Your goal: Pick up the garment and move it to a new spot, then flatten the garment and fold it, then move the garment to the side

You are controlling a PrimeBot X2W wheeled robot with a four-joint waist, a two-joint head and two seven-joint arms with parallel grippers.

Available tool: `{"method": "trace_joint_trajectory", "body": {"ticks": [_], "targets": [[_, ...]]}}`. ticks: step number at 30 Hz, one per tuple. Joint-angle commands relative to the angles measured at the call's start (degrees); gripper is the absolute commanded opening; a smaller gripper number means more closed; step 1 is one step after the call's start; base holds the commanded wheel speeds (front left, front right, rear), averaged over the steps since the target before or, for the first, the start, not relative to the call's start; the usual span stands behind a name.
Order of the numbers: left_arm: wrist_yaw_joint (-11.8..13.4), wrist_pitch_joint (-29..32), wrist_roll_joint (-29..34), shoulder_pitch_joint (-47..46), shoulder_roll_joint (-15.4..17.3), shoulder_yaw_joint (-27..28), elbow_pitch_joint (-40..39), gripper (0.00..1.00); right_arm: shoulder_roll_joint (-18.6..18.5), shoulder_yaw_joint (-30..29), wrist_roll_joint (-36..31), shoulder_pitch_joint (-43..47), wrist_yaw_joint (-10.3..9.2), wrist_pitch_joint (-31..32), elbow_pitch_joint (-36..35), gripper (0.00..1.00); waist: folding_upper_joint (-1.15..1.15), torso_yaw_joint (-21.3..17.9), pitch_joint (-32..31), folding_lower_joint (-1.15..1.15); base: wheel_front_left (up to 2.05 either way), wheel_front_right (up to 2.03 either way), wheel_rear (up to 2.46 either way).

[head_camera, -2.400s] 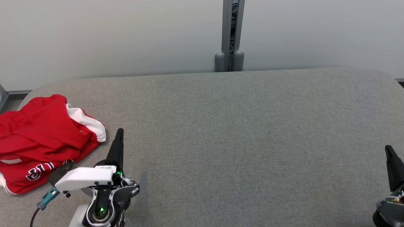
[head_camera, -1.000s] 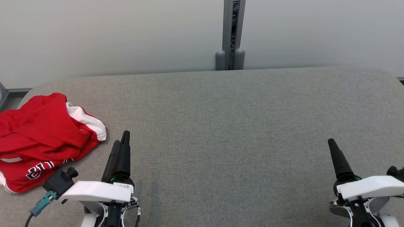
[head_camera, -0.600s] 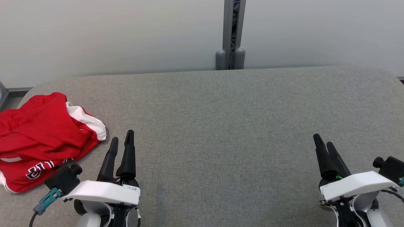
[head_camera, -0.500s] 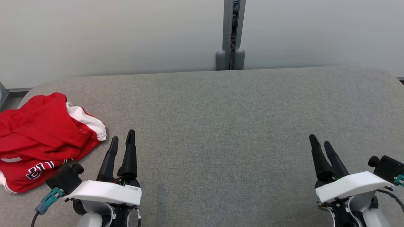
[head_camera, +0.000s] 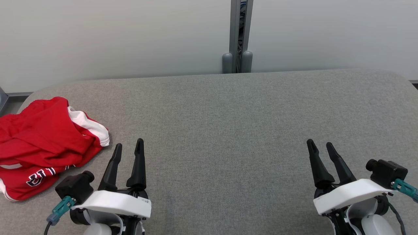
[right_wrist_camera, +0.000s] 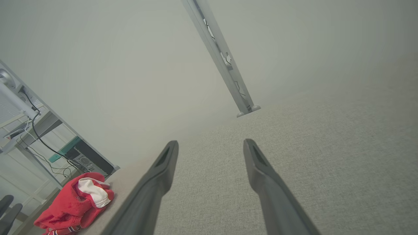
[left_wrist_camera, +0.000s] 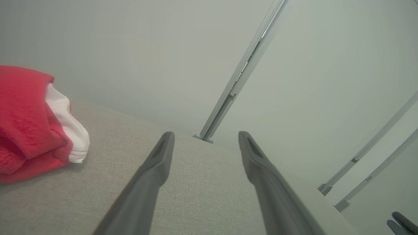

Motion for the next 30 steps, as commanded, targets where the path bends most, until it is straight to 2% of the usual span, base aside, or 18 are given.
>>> {"method": "trace_joint_trajectory", "body": {"ticks": [1, 17, 30], "targets": [[0.31, -0.48, 2.13, -0.24, 0.25, 0.12, -0.68, 1.0, -0.32, 0.59, -1.92, -0.99, 0.24, -0.9, -0.45, 1.0, 0.0, 0.01, -0.02, 0.0, 0.0, 0.0, 0.0], [1.63, -1.76, 12.52, 0.99, 0.32, 0.76, -0.8, 1.0, 0.31, 3.14, -10.36, -0.64, 0.29, -4.25, -0.45, 1.0, 0.0, 0.47, -0.32, 0.0, 0.0, 0.0, 0.0], [2.68, -2.7, 18.09, 2.05, 0.38, 1.06, -0.78, 1.0, 0.41, 3.66, -15.87, -0.17, 0.33, -6.64, -0.26, 1.0, 0.0, 0.24, -0.44, 0.0, 0.0, 0.0, 0.0]]}}
